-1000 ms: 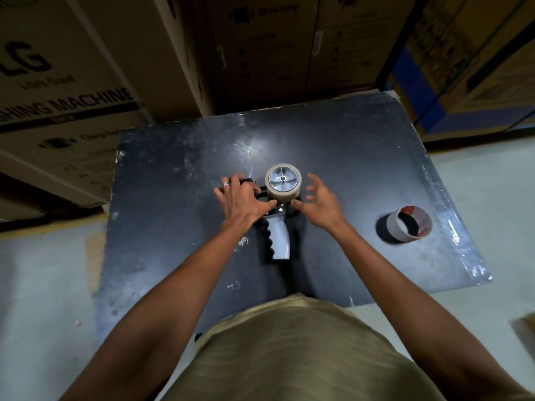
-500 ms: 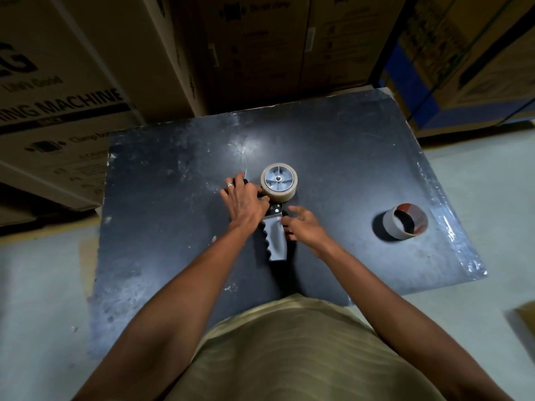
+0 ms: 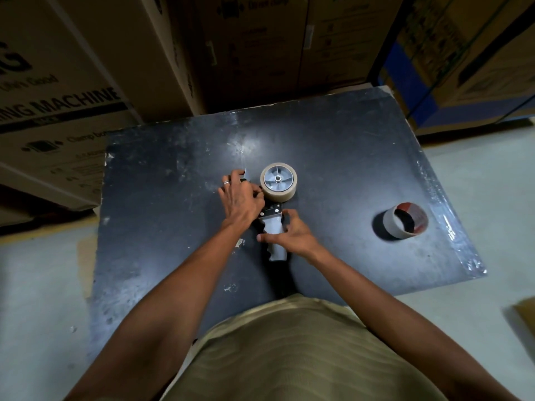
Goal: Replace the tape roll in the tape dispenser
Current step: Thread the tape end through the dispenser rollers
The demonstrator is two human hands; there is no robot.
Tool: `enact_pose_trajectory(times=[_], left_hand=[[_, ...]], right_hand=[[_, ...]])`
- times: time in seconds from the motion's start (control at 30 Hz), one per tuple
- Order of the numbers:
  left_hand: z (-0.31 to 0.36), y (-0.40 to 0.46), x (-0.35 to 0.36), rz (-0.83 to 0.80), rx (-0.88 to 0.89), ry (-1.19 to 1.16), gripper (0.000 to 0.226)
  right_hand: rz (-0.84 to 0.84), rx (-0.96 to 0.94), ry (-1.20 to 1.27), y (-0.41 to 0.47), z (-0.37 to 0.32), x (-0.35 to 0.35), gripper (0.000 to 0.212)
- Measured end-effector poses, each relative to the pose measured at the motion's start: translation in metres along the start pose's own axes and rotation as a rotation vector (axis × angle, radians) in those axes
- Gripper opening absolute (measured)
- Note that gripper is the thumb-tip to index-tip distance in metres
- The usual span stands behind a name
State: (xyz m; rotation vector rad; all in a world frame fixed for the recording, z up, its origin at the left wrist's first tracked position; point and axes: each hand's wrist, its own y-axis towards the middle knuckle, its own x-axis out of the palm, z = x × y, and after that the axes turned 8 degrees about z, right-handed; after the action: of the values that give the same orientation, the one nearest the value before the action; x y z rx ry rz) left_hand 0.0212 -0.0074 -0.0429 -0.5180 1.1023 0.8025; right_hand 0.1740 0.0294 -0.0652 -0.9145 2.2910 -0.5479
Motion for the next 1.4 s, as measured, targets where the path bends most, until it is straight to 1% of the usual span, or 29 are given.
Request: enact_pose_trajectory(times=[0.1, 0.17, 0.3, 0.47, 0.63, 0.73, 0.87, 1.0, 1.17, 1.4], left_hand=[[-0.007, 0.006, -0.002, -0.039, 0.045, -0.033, 0.017], [-0.012, 0.009, -0.005, -0.061, 0.054, -0.036, 0.017], [-0.021, 0.012, -0.011, -0.073, 0.057, -0.059, 0.014], [-0.022, 0.010, -0.012, -0.049, 0.099, -0.044, 0.012], [-0.028, 0.010, -0.013, -0.029, 0.113, -0.074, 0.012], [-0.032, 0.012, -0.016, -0.030, 0.137, -0.088, 0.012], [-0.034, 0.004, -0.017, 0.008, 0.164, -0.087, 0.010], [-0.036, -0.006, -0.015, 0.046, 0.182, -0.102, 0.006], [-0.039, -0.009, -0.016, 0.056, 0.220, -0.052, 0.004], [-0.044, -0.015, -0.017, 0.061, 0.264, -0.024, 0.008]], right_hand=[[0.061, -0.056, -0.021, -0.009, -0.003, 0.009, 0.074], [0.098, -0.039, 0.032, -0.014, -0.005, 0.015, 0.068], [0.137, -0.070, 0.060, -0.014, 0.000, 0.021, 0.077], [0.182, -0.121, 0.055, -0.015, 0.008, 0.028, 0.065], [0.210, -0.131, 0.072, -0.014, 0.012, 0.033, 0.072], [0.228, -0.161, 0.058, -0.015, 0.012, 0.032, 0.070], [0.234, -0.175, 0.048, -0.014, 0.012, 0.032, 0.067], [0.239, -0.169, 0.054, -0.010, 0.014, 0.034, 0.072], [0.227, -0.153, 0.074, -0.008, 0.013, 0.032, 0.062], [0.235, -0.142, 0.082, -0.005, 0.016, 0.035, 0.075]])
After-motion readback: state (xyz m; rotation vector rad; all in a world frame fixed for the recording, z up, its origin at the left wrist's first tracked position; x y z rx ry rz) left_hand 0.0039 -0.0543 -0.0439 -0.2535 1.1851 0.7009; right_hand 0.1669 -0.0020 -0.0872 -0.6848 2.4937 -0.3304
